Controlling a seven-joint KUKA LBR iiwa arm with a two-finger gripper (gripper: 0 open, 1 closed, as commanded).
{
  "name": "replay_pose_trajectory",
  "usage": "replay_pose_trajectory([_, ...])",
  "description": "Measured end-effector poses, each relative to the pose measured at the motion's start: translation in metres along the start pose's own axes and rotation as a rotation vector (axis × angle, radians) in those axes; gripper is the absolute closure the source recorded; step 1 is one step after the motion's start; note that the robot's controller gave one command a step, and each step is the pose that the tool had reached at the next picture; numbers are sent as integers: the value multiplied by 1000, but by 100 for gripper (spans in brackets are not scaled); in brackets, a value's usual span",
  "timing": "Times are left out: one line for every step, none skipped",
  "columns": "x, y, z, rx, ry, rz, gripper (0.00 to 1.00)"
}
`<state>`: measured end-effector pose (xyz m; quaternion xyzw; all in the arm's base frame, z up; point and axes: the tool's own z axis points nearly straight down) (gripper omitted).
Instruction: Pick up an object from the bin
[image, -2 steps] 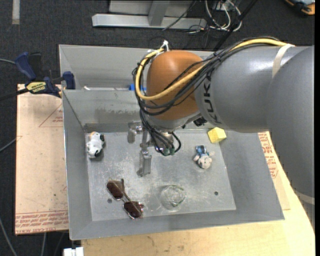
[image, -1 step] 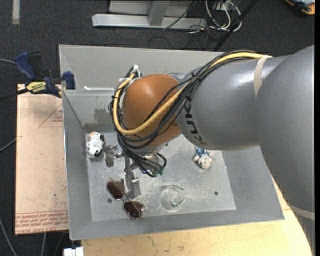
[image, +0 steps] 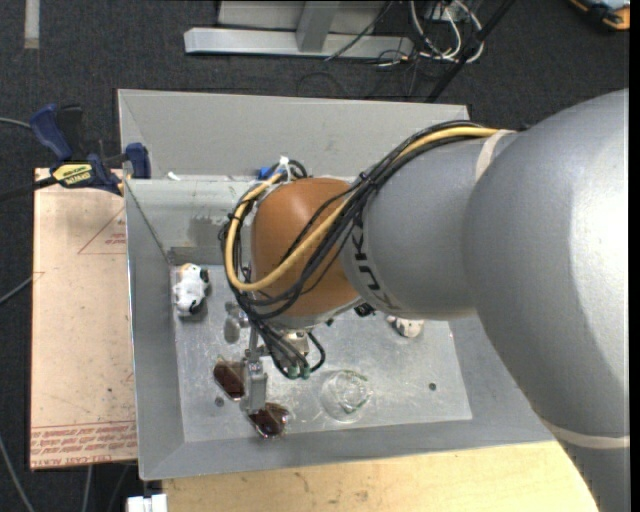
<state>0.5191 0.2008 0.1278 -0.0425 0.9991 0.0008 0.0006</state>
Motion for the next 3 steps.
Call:
replay_pose_trajectory([15,-6,38,1,0,-48,0])
replay_pose_trajectory([19,-9,58,0,1,111,100])
replay_pose_trajectory([19,-9,58,0,1,111,100])
